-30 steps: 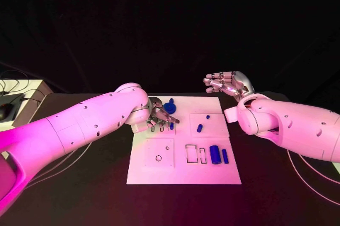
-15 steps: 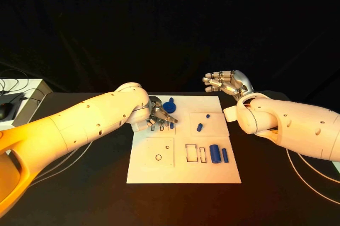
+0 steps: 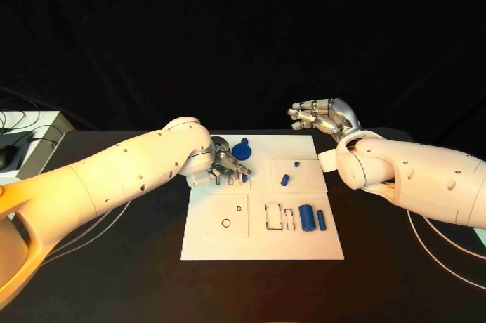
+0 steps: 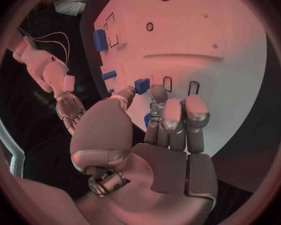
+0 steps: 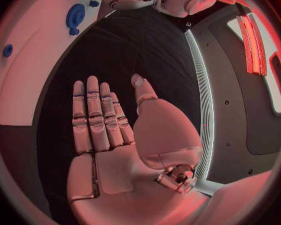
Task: Assemble the parts on the task board
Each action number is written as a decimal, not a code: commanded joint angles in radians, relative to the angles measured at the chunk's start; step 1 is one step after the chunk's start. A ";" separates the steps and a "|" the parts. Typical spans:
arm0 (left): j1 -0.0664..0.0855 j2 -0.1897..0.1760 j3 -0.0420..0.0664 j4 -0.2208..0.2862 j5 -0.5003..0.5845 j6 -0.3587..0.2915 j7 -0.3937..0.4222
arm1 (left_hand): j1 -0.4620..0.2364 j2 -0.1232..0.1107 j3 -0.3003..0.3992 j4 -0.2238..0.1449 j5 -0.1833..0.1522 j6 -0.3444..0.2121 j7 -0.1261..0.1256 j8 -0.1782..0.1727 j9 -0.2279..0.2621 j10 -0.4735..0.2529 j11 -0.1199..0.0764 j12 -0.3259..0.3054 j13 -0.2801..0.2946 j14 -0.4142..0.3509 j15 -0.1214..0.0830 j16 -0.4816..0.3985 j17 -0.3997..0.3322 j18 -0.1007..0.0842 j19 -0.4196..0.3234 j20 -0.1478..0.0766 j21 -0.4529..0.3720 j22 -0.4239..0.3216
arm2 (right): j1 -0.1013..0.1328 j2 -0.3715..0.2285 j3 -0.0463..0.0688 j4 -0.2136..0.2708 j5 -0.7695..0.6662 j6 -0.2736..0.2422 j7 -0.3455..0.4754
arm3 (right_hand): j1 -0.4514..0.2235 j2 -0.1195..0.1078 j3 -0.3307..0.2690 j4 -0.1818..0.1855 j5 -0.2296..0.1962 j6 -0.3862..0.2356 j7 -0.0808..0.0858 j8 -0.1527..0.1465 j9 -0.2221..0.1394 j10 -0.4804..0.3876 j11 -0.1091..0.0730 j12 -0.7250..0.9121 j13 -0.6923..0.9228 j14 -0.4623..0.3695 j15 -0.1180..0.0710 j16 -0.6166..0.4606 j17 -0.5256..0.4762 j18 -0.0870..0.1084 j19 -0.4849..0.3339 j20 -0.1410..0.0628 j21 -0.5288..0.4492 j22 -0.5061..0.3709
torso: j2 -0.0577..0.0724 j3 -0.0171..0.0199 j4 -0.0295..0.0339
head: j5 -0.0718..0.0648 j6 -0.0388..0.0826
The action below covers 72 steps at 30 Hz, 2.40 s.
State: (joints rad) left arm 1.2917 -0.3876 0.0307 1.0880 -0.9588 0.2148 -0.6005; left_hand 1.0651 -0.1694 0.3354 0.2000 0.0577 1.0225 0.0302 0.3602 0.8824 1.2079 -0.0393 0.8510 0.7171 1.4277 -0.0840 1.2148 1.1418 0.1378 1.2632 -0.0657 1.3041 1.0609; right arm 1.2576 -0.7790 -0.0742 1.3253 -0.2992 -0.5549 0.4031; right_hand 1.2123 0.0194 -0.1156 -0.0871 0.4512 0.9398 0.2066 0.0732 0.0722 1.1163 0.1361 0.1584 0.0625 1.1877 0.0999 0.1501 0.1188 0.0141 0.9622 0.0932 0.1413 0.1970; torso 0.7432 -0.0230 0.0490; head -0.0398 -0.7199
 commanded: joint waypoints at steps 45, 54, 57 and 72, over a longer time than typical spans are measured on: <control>0.000 -0.035 -0.001 0.043 0.139 -0.014 0.060 | 0.005 0.064 0.331 -0.314 0.322 0.019 -0.002 -0.046 0.027 0.034 -0.014 -0.078 -0.027 0.003 -0.013 0.006 0.034 -0.023 0.016 -0.021 -0.018 0.049 | -0.008 0.008 -0.001 -0.012 -0.004 0.016 0.004 | -0.003 -0.002 0.001 0.003 0.013 -0.004 -0.003 -0.004 -0.001 -0.004 0.000 -0.006 -0.001 -0.009 0.001 0.004 0.000 -0.014 -0.012 0.000 0.017 -0.024 | -0.001 -0.0004 -0.0004 | 0.010 -0.002; -0.001 -0.092 0.004 0.113 0.163 -0.058 0.048 | 0.000 0.058 0.328 -0.324 0.359 0.041 -0.005 -0.067 0.041 0.050 -0.018 -0.093 -0.015 0.005 -0.017 0.003 0.034 -0.025 0.018 -0.027 -0.027 0.050 | -0.010 0.003 -0.002 -0.009 -0.004 0.015 0.005 | -0.003 -0.002 0.000 0.003 0.013 -0.005 -0.003 -0.004 -0.001 -0.004 0.000 -0.006 -0.001 -0.010 0.001 0.004 0.000 -0.014 -0.012 0.000 0.019 -0.028 | -0.002 -0.0002 0.0008 | 0.009 -0.004; 0.000 -0.112 0.006 0.137 0.148 -0.070 0.043 | 0.000 0.056 0.330 -0.325 0.365 0.043 -0.006 -0.068 0.044 0.052 -0.019 -0.095 -0.014 0.005 -0.017 0.003 0.033 -0.025 0.019 -0.027 -0.028 0.050 | -0.011 0.001 -0.002 -0.009 -0.003 0.015 0.005 | -0.003 -0.002 0.000 0.003 0.013 -0.005 -0.003 -0.004 -0.001 -0.004 0.000 -0.006 -0.001 -0.010 0.001 0.004 0.000 -0.014 -0.012 0.000 0.019 -0.028 | -0.002 -0.0006 0.0014 | 0.010 -0.006; -0.003 -0.160 0.006 0.195 -0.007 -0.159 0.024 | 0.002 0.046 0.342 -0.322 0.372 0.054 -0.007 -0.081 0.061 0.062 -0.021 -0.108 -0.006 0.005 -0.019 0.001 0.027 -0.025 0.022 -0.030 -0.036 0.054 | -0.015 -0.003 -0.002 -0.009 -0.004 0.014 0.006 | -0.002 -0.002 0.000 0.002 0.013 -0.008 -0.001 -0.005 -0.001 -0.009 0.002 -0.008 -0.001 -0.015 0.003 0.003 -0.001 -0.014 -0.016 0.002 0.023 -0.037 | -0.002 -0.0004 0.0019 | 0.022 -0.005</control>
State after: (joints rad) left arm 1.2900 -0.5475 0.0373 1.2785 -0.9140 0.1009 -0.5684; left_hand 1.0566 -0.1275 0.5346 0.0109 0.4236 1.0521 0.0400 0.2840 0.9410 1.2538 -0.0518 0.7492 0.7110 1.4312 -0.0946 1.2188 1.1697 0.1219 1.2849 -0.0874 1.2714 1.1140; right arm 1.2434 -0.7814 -0.0763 1.3150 -0.2999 -0.5522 0.3999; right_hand 1.2122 0.0195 -0.1157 -0.0870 0.4591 0.9381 0.2080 0.0732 0.0722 1.1128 0.1396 0.1545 0.0627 1.1771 0.1035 0.1501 0.1190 0.0141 0.9515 0.0969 0.1607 0.1602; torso 0.7409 -0.0240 0.0504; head -0.0200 -0.7249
